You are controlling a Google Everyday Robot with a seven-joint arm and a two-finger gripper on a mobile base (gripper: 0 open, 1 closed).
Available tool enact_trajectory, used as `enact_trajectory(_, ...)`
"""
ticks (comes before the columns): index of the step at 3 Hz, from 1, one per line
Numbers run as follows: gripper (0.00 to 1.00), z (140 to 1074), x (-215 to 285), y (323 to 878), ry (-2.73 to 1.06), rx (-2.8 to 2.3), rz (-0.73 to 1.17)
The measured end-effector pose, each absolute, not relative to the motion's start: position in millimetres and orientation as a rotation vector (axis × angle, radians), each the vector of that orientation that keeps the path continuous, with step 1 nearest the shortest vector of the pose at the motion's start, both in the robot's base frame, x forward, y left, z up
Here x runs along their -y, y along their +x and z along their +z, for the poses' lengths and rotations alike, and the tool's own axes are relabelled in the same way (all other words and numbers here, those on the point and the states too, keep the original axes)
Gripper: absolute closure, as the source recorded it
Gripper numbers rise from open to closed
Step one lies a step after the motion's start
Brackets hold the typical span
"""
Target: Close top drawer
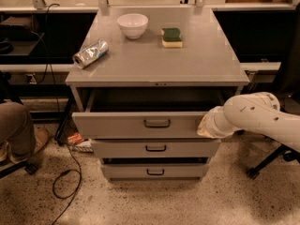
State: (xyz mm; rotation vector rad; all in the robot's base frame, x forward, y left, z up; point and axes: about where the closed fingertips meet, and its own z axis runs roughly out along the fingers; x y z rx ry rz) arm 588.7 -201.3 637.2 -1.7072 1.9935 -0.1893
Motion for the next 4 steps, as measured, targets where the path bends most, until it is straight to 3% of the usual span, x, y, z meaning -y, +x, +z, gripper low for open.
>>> enact_trajectory(4, 1.00, 631, 230, 623, -1.694, -1.996, -0.250)
